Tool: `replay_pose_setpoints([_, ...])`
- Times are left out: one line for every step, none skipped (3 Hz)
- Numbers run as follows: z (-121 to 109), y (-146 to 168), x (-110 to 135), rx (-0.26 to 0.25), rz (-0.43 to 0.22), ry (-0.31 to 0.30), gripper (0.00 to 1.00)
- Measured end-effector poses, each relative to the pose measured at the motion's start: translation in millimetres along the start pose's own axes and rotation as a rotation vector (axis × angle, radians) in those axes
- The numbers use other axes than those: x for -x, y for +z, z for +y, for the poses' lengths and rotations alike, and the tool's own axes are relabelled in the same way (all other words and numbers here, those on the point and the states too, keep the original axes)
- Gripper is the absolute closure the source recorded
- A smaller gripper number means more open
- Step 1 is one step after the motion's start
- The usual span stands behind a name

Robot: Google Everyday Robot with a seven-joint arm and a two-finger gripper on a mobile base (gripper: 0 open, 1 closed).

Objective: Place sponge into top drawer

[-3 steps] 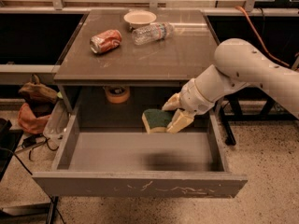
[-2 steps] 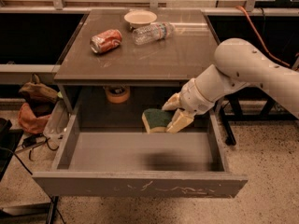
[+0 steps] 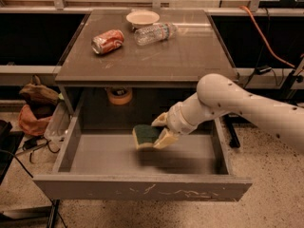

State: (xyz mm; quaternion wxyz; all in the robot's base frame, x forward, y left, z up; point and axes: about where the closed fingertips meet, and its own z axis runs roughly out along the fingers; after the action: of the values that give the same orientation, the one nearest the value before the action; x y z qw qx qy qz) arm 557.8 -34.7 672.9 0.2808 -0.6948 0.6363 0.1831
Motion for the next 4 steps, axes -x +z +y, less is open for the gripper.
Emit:
replay_pose_setpoints([-9, 39, -15, -0.032, 0.021, 0.018, 1.0])
replay_pose_setpoints([-13, 63, -25, -0.03, 0.067, 0.023, 1.0])
replay_pose_setpoints([-14, 64, -24, -0.03, 0.069, 0.022, 1.0])
replay_pose_setpoints([-14, 64, -24, -0.03, 0.069, 0.022, 0.82])
